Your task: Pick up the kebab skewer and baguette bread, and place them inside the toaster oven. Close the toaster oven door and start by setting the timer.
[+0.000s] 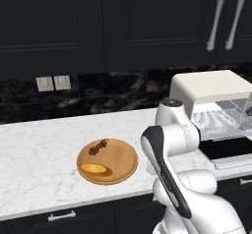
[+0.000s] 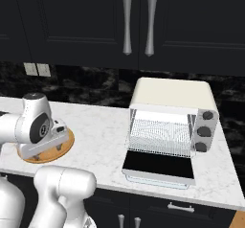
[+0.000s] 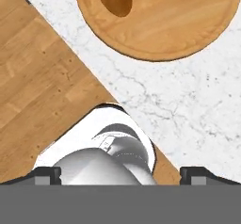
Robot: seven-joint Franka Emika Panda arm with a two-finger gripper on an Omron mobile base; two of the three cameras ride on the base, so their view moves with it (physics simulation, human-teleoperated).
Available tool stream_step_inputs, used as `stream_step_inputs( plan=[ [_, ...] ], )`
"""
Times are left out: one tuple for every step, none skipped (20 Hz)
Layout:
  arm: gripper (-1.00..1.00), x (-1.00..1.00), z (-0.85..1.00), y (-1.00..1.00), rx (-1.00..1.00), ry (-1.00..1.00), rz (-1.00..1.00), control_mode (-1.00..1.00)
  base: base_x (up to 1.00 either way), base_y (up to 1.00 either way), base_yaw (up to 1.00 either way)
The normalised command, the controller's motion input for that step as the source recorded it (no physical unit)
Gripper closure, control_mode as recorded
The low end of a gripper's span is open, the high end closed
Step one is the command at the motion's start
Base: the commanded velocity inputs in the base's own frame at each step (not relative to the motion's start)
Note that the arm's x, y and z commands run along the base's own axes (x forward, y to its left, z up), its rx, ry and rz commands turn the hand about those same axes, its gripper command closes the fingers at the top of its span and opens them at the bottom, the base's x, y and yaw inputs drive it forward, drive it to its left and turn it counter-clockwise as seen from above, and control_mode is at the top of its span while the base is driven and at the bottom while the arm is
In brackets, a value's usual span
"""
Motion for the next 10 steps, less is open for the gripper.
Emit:
stream_step_inputs(
  plan=[
    [-1.0,0.21,-0.16,1.0,0.0,0.07,0.11,-1.0,0.0,0.0,0.0],
    [-1.0,0.38,-0.09,1.0,0.0,0.04,0.09,-1.0,0.0,0.0,0.0],
    [-1.0,0.43,-0.08,1.0,0.0,0.01,0.08,-1.0,0.0,0.0,0.0],
    [-1.0,0.41,-0.04,1.0,0.0,0.03,0.07,-1.0,0.0,0.0,0.0],
    [-1.0,0.32,-0.01,1.0,0.0,0.01,0.02,-1.0,0.0,0.0,0.0],
    [-1.0,0.36,-0.01,1.0,0.0,0.0,0.0,-1.0,0.0,0.0,0.0],
    [-1.0,0.41,0.0,1.0,0.0,0.02,0.0,-1.0,0.0,0.0,0.0],
    [-1.0,0.56,-0.05,0.99,0.0,0.04,0.03,-1.0,0.0,0.0,0.0],
    [-1.0,0.61,-0.1,0.89,0.0,0.04,0.07,-1.0,0.0,0.0,0.0],
    [-1.0,0.59,-0.16,0.79,0.0,0.03,0.09,-1.0,0.0,0.0,0.0]
  ],
)
